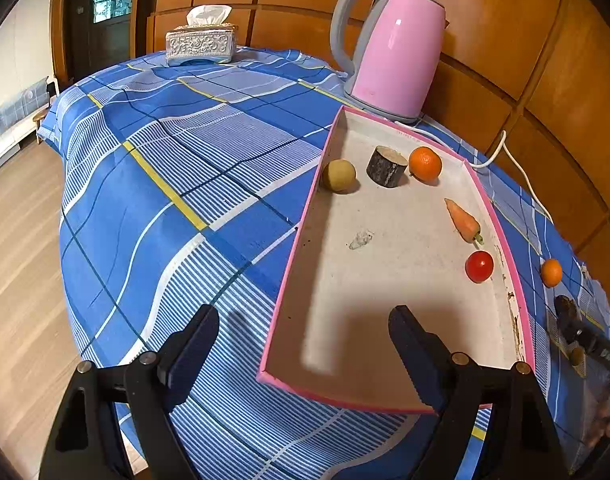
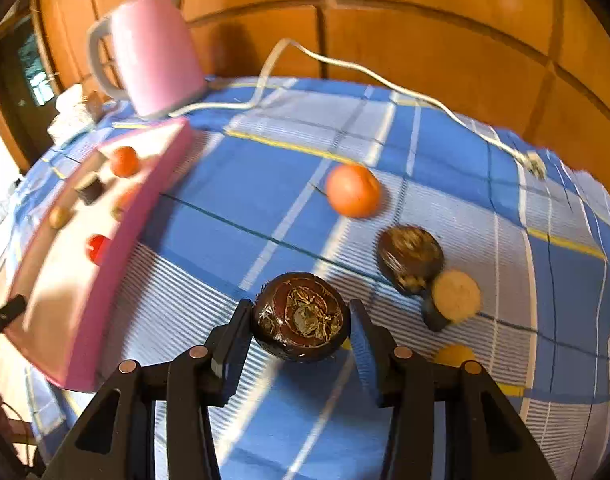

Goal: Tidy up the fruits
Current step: 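Carry the dark brown cake into the tray and open the right tool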

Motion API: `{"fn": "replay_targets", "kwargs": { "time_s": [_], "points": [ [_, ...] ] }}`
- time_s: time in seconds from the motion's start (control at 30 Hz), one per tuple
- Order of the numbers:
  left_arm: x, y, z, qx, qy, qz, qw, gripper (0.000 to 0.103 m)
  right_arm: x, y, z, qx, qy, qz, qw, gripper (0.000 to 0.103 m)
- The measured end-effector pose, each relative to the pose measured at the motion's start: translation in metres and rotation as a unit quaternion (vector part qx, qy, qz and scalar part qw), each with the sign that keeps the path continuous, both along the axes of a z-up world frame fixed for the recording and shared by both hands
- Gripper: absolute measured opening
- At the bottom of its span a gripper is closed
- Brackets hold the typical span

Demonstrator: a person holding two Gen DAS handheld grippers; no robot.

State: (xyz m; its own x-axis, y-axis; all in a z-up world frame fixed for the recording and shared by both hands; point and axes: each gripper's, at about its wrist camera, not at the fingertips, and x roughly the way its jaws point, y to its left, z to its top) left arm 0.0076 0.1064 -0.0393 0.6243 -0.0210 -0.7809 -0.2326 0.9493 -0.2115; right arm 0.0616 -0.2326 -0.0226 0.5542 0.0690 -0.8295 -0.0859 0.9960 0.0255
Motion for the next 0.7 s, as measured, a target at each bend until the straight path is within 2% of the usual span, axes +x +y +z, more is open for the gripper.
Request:
{"fn": "replay_targets", "kwargs": {
  "time_s": [0.17, 0.37, 0.57, 0.7],
  "points": [
    [0.000, 0.000, 0.000, 0.000, -0.003, 0.000, 1.0000, 0.087, 0.002, 0.030, 0.019, 0.019, -0.014, 0.056, 0.998, 0.048],
    [-0.001, 0.003, 0.002, 0.000, -0.008, 0.002, 1.0000, 0.087, 0.008, 0.079, 0.029, 0.034, -0.012, 0.149, 0.988, 0.048],
    [-0.001, 0.007, 0.002, -0.003, -0.010, 0.005, 0.9999, 0.087, 0.021, 0.125, 0.030, 0.041, -0.004, 0.204, 0.978, 0.048],
    [-0.002, 0.009, 0.001, -0.003, -0.008, 0.007, 0.9999, 0.087, 0.032, 0.151, 0.026, 0.032, 0.003, 0.217, 0.976, 0.048]
  ]
}}
